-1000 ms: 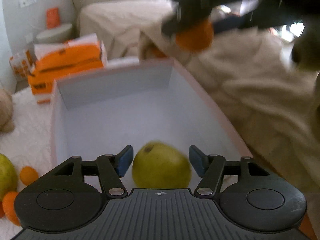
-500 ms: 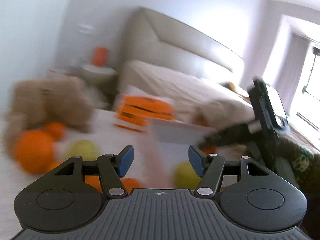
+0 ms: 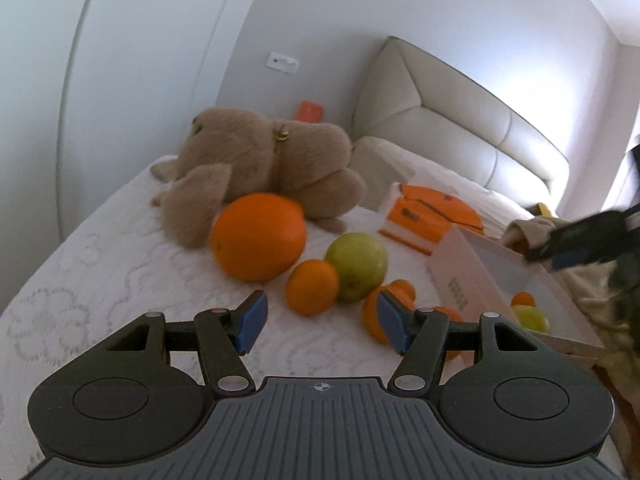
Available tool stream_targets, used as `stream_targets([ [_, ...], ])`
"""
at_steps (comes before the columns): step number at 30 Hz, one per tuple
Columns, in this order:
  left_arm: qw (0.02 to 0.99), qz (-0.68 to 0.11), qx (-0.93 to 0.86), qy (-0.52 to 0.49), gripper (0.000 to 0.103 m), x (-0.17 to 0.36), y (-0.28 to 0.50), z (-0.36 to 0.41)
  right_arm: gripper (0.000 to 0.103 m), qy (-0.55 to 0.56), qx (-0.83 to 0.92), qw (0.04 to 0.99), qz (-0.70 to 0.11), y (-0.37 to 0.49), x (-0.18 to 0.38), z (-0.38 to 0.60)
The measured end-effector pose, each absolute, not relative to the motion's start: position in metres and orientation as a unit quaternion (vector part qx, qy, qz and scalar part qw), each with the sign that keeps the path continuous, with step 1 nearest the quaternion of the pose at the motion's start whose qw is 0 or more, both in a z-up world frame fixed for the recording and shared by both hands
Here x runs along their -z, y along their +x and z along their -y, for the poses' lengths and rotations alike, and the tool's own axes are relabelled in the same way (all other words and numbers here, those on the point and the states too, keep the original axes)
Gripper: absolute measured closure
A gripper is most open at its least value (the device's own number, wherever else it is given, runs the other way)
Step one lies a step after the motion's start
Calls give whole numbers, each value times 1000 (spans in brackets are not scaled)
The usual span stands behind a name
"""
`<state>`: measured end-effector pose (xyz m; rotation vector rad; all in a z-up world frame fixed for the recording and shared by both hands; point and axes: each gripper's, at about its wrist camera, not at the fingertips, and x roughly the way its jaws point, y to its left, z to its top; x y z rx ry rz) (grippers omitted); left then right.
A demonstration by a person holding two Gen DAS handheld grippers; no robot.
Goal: Organize fruits
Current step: 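Lower the pear into the pink box with the left tool while the right tool drops the tangerine in, then return the left tool to the fruit pile and grasp a tangerine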
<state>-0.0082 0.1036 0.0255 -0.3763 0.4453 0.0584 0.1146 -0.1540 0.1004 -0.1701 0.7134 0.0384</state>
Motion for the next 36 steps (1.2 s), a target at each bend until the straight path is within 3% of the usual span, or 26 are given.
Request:
stream_targets([
  [6,954,-222,-25,-201,37,-15,-16,-111,41,-39,-122,953,-274,40,-118,129],
  [14,952,-211,-36,-219,37,-12,-24,-118,41,-71,-204,932,-290,-18,-49,91],
  [18,954,-211,-33,-209,37,-12,-23,-115,40,-85,-227,922,-302,-19,-20,79],
  [24,950,-219,-29,-219,37,-10,-21,-117,39,-81,-217,934,-274,-15,-15,87],
  [36,950,-222,-30,-219,38,-8,-20,-117,44,-43,-160,937,-306,21,-11,141],
])
